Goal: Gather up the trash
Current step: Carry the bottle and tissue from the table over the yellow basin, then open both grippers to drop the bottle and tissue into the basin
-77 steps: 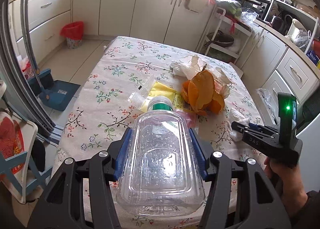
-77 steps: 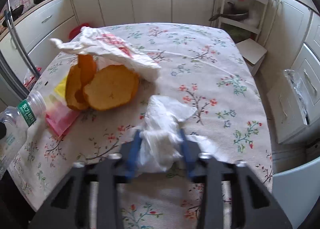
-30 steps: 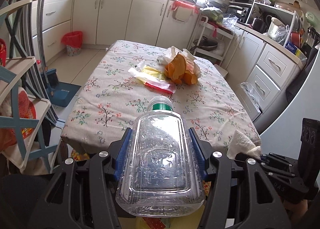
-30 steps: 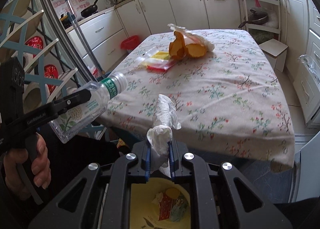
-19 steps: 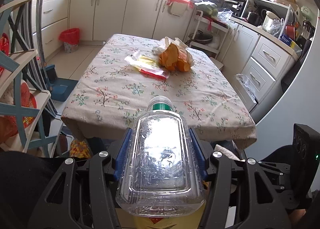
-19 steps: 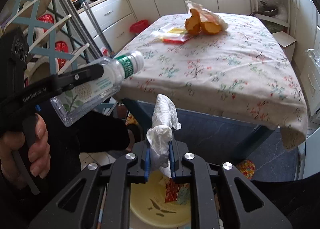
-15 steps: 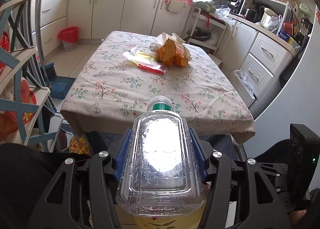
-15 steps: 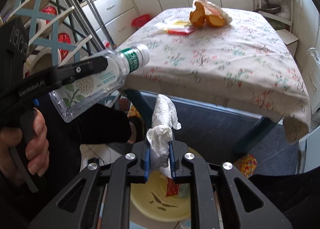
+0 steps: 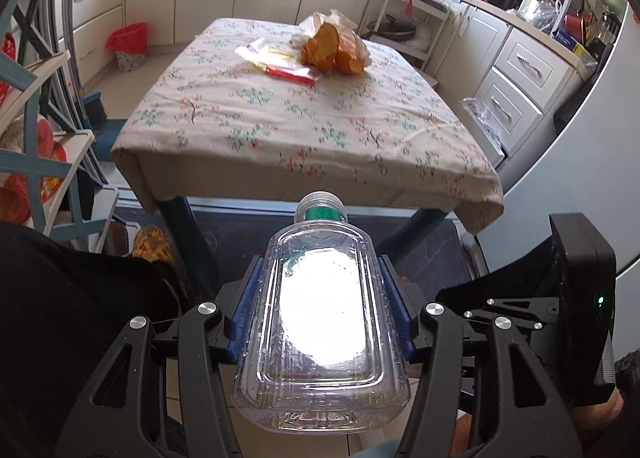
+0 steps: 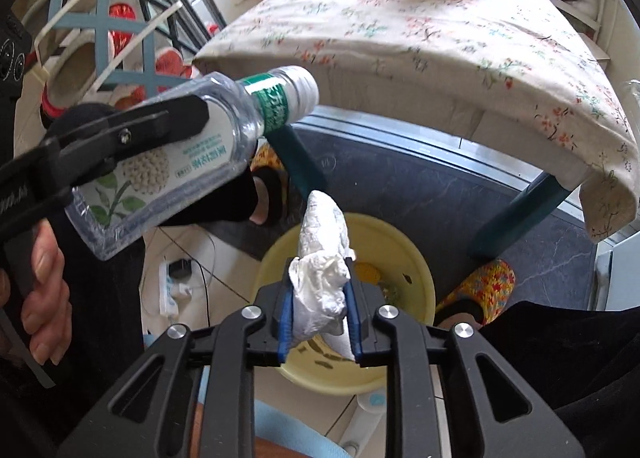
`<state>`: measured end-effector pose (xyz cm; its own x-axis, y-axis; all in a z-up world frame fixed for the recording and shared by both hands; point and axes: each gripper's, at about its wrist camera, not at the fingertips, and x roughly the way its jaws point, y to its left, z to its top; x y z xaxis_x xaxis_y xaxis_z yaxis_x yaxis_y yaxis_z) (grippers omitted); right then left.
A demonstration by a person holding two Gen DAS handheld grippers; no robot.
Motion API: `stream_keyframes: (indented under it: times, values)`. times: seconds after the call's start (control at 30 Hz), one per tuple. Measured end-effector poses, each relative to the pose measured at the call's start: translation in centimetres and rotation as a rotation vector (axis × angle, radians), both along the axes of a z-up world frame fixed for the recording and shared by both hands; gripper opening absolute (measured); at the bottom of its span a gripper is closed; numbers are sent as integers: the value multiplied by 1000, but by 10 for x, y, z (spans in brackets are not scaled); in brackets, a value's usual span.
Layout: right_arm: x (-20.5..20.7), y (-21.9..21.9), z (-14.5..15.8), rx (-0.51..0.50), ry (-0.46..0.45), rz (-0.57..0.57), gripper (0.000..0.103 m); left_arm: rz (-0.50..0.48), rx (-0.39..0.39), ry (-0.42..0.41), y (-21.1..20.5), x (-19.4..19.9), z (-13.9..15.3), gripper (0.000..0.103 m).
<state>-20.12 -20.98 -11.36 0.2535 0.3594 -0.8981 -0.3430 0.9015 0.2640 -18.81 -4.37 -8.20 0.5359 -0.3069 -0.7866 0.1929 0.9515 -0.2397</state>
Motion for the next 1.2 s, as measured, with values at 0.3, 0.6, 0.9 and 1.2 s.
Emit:
stream_keyframes:
  times: [0.3,0.6,0.9,1.2]
  values:
    - [-9,16,-7,-133,47,57,64,-72,48,134,-17,-15,-27,53]
    - [-14,7,-9,-179,54,31,75,-72,74,231,-15,-15,-44,53]
    - [-11,3,-7,-158,58,-5,75,-92,80,248,-18,-15,-46,54]
    - [-7,-7,2,-84,30,-59,77,-30,61,122,-5,-5,-21,61]
